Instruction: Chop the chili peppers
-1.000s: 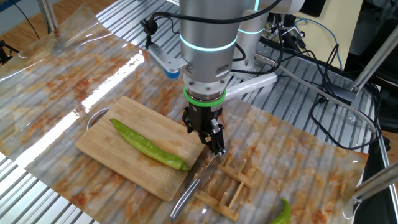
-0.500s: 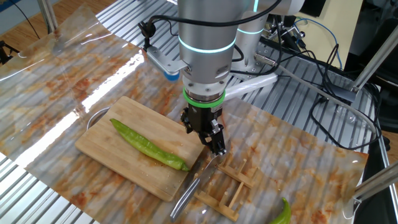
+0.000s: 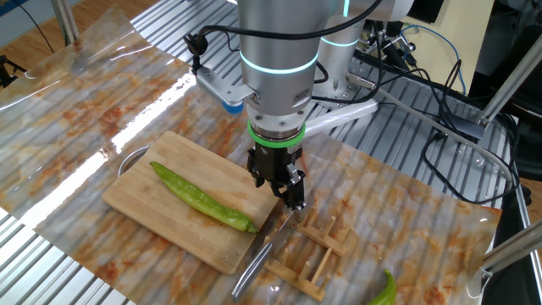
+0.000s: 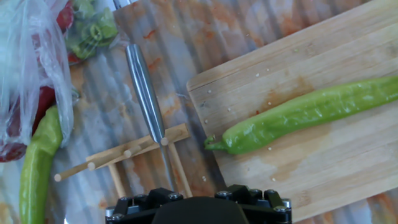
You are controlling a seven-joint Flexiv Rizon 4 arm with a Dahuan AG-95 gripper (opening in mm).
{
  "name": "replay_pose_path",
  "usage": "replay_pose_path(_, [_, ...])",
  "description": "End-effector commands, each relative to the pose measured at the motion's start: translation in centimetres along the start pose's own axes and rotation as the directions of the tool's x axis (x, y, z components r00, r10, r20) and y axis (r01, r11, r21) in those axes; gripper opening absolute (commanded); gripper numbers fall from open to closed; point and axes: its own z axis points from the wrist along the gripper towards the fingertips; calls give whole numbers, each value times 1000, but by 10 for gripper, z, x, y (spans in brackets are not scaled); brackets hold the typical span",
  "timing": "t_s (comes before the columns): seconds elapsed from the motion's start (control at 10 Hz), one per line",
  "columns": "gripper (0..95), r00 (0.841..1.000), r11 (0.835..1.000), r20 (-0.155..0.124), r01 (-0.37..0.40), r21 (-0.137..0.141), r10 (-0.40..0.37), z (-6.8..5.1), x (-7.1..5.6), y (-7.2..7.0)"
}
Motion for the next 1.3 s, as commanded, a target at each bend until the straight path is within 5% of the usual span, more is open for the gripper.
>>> replay_pose_path(0.1, [760, 1000, 1000, 1, -7, -2, 7, 8, -2, 3])
replay_pose_path(0.9, [760, 999, 999, 9, -49, -8, 49, 62, -10, 21])
replay_pose_path(1.0, [570, 999, 999, 8, -50, -9, 50, 65, -10, 22])
replay_pose_path(1.3, [570, 999, 999, 12, -49, -14, 49, 79, -9, 26])
